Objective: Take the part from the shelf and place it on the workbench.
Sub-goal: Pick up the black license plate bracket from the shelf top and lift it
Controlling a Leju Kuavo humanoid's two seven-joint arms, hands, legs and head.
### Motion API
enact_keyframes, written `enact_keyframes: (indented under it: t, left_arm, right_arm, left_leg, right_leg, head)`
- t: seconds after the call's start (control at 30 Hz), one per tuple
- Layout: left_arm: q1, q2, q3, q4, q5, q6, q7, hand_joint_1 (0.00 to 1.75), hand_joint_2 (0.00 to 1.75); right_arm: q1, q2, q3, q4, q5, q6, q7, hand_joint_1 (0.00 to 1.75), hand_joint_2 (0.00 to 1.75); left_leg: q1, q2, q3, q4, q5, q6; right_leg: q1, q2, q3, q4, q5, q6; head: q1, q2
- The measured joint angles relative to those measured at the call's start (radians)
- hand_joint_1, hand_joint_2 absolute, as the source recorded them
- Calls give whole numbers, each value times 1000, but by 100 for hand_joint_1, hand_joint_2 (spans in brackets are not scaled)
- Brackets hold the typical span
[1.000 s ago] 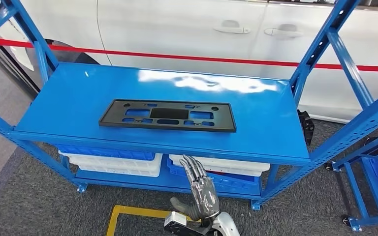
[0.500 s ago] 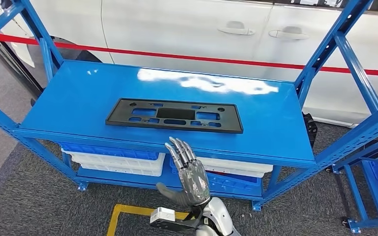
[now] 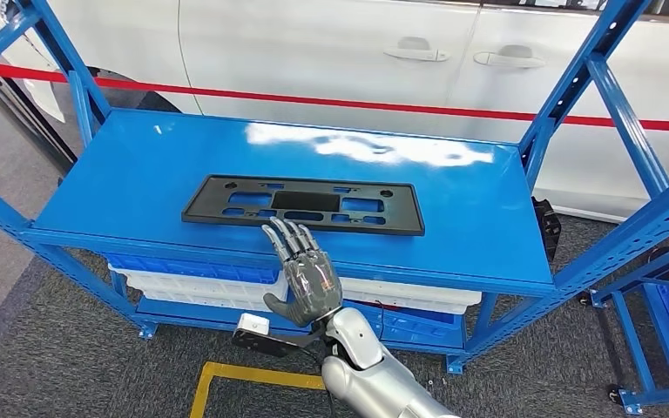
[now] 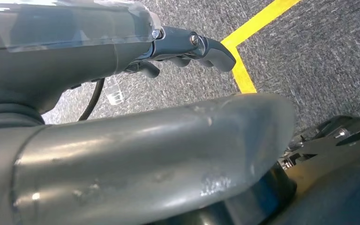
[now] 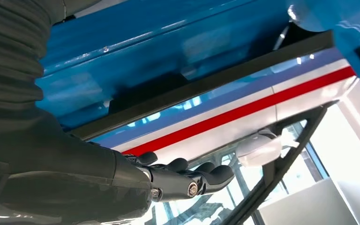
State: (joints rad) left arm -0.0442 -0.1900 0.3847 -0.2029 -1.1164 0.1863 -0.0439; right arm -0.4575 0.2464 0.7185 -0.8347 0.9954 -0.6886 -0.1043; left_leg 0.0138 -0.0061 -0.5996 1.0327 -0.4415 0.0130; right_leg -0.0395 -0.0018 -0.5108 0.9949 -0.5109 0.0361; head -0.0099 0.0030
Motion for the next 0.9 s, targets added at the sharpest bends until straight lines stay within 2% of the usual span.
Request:
enact_keyframes:
  t: [0.27, 0.57, 0.9]
  left_arm:
    - [-1, 0, -11, 0, -7, -3, 0, 0, 0]
    - [-11, 1, -18, 0, -31, -10, 9, 0, 0]
    - [-19, 2, -20, 0, -43, -17, 11, 0, 0]
  right_arm:
    - [-62, 13, -1, 108, 7, 2, 25, 0, 175]
    - [-180, 17, -31, 244, -4, 6, 40, 0, 175]
    - [-237, 29, -66, 277, -19, -1, 16, 0, 175]
  left_leg:
    - [0, 0, 0, 0, 0, 0]
    - [0, 0, 0, 0, 0, 0]
    - [0, 0, 0, 0, 0, 0]
  right_leg:
    - [0, 0, 0, 0, 0, 0]
    - [0, 0, 0, 0, 0, 0]
    - [0, 0, 0, 0, 0, 0]
  head:
    - [0, 0]
    - [0, 0]
    - [0, 0]
